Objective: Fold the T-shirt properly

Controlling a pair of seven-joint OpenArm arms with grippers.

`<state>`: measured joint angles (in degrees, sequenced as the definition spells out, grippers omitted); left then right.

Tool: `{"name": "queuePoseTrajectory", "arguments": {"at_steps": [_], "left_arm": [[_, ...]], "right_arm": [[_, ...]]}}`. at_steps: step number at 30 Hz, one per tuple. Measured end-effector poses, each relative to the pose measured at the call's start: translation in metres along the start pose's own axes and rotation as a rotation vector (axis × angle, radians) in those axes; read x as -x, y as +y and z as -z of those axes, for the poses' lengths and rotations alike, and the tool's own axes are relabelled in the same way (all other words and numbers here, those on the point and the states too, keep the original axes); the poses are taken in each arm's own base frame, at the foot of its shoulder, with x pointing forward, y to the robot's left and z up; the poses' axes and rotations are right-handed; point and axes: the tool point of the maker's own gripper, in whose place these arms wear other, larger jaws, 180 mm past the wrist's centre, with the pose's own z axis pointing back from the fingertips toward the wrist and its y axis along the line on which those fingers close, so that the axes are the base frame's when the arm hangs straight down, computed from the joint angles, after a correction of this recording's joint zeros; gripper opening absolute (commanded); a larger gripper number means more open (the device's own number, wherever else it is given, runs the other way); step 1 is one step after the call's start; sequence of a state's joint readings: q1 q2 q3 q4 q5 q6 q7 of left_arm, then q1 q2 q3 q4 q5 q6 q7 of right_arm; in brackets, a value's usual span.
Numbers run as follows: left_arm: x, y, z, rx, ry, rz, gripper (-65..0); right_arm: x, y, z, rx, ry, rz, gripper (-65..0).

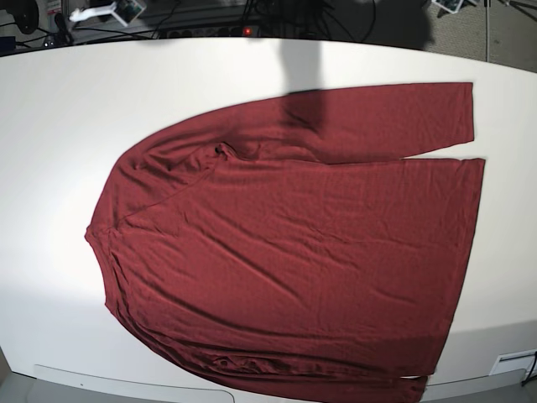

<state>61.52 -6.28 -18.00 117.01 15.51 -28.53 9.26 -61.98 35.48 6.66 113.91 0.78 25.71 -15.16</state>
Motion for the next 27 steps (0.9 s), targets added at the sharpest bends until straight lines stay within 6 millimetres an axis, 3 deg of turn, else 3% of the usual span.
{"name": "queuePoseTrajectory", "arguments": {"at_steps": [8,16,22,27], "left_arm": [[-0.03,0.047,0.017,-0.1,-0.033,0.3,-47.1],[-0.06,0.077,0.041,-0.159,-0.104,0.349,-45.3],[-0.037,0.082,0.067,-0.114,-0.021,0.374,-44.2],[-0.014,0.087,0.071,-0.035,0.044,0.429,-44.3]], "right_arm": [[-0.023,-0.043,-0.014,0.089,-0.039,-0.11,-46.5],[-0.028,-0.05,-0.014,0.095,-0.046,-0.132,-46.5],[-0.024,-0.051,-0.014,0.096,-0.028,-0.132,-46.5],[-0.024,-0.051,-0.014,0.097,-0.027,-0.131,-46.5]]}}
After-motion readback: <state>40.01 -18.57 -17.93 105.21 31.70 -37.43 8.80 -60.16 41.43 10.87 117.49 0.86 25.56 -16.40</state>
